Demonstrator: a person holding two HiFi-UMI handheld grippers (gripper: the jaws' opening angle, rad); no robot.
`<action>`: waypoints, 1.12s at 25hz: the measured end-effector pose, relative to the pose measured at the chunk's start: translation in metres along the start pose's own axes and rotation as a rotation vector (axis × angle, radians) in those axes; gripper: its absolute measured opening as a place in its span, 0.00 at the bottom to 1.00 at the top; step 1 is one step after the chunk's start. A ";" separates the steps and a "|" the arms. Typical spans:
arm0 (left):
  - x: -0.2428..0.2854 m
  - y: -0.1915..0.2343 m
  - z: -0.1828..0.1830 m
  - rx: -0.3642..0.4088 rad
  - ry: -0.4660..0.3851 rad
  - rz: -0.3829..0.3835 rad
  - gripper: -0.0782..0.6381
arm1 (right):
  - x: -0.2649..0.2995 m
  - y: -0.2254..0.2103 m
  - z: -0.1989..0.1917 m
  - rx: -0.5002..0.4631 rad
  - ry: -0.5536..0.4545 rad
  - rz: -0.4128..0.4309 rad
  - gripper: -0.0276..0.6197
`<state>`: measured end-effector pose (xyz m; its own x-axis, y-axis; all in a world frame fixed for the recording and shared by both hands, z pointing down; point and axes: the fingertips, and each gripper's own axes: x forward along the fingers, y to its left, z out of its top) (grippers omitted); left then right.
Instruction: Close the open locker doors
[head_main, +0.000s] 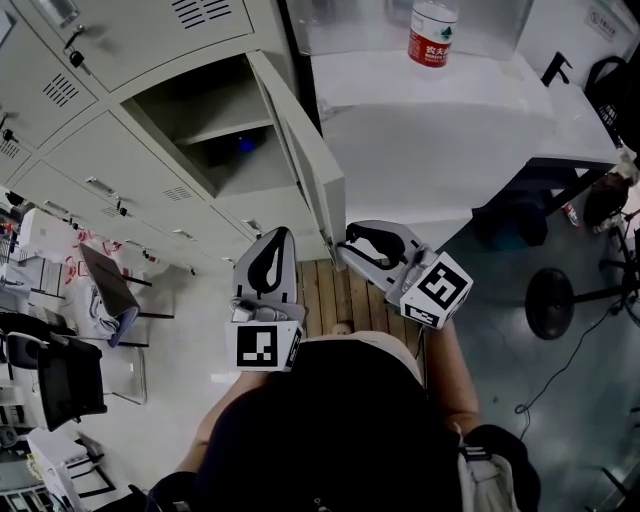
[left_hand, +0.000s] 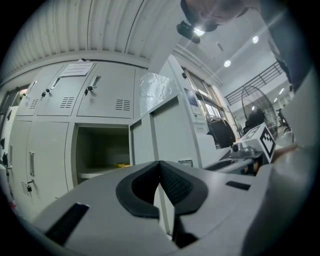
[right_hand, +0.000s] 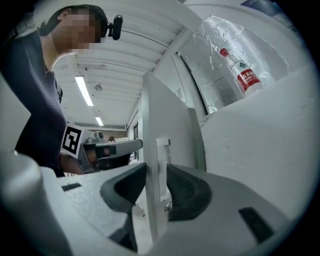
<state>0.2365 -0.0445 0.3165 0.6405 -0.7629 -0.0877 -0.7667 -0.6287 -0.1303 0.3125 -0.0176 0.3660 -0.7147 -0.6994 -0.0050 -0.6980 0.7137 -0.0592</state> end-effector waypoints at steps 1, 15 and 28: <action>-0.001 0.001 0.000 0.002 0.001 0.005 0.11 | 0.002 0.002 0.000 0.006 -0.004 0.009 0.23; -0.016 0.021 -0.005 -0.013 0.021 0.107 0.11 | 0.038 0.030 -0.001 0.011 -0.023 0.147 0.24; -0.034 0.040 -0.007 -0.043 0.017 0.197 0.11 | 0.064 0.046 -0.002 0.019 -0.015 0.218 0.24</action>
<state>0.1832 -0.0447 0.3215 0.4770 -0.8742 -0.0907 -0.8787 -0.4722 -0.0703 0.2347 -0.0295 0.3655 -0.8476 -0.5295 -0.0349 -0.5262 0.8472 -0.0734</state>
